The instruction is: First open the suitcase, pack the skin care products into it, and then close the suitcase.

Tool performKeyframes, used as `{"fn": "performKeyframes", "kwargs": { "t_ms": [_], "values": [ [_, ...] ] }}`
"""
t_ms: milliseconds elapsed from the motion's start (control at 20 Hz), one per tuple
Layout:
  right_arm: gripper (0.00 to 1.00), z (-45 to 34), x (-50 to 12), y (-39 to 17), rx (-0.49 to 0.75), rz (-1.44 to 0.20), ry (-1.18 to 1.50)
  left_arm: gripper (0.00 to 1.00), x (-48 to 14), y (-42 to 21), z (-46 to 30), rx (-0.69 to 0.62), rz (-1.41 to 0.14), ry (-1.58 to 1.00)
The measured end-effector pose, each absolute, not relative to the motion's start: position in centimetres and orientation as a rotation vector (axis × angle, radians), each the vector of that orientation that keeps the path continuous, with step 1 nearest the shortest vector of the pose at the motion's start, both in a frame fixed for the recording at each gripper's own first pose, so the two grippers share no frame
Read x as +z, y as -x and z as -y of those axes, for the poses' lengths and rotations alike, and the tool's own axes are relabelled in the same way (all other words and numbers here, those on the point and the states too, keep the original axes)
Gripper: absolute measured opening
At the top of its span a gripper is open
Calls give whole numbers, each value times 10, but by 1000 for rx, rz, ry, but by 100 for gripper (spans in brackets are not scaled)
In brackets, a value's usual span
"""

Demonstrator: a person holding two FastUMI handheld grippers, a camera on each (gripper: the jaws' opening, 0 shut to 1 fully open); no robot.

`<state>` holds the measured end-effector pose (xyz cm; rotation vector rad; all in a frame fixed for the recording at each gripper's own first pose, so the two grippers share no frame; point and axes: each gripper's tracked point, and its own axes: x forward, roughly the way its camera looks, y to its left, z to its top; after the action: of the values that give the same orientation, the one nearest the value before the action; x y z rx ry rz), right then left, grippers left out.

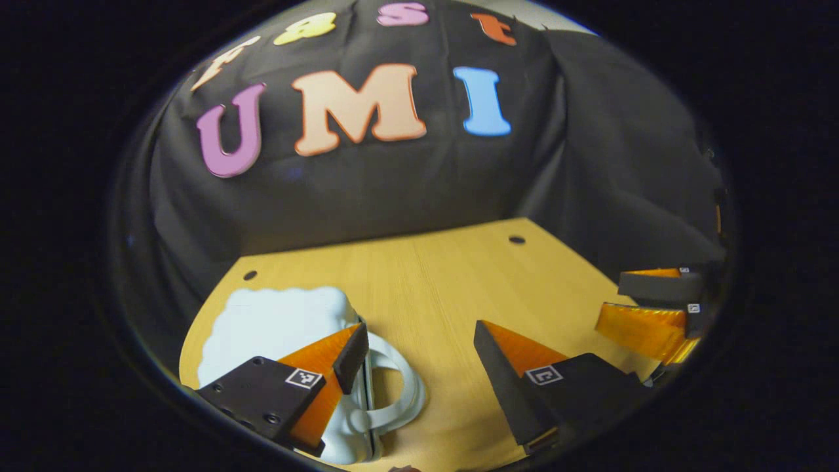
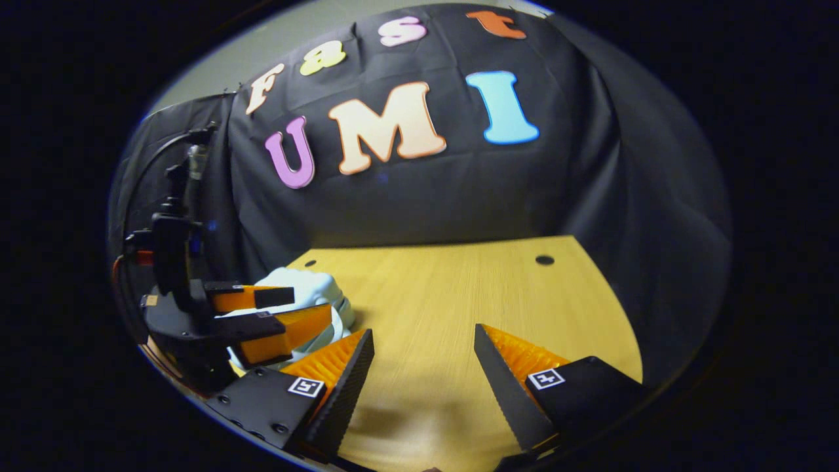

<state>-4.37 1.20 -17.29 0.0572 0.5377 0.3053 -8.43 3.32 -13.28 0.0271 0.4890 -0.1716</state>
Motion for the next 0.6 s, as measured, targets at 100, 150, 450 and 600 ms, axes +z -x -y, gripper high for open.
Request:
{"fn": "performKeyframes", "kwargs": {
  "t_ms": [100, 150, 450, 600],
  "values": [
    [98, -25, -128, 30, 302, -403, -41, 96, -83, 87, -51, -91, -363, -6],
    [98, -33, -107, 23, 297, -347, -31, 96, -55, 84, -60, -69, -285, -4],
    [98, -88, 8, 23, 286, -44, 23, 95, 30, 88, -99, -33, -87, -52],
    [98, -113, 33, 33, 281, 52, 44, 99, 36, 93, -118, 23, -62, -43]
  ]
}}
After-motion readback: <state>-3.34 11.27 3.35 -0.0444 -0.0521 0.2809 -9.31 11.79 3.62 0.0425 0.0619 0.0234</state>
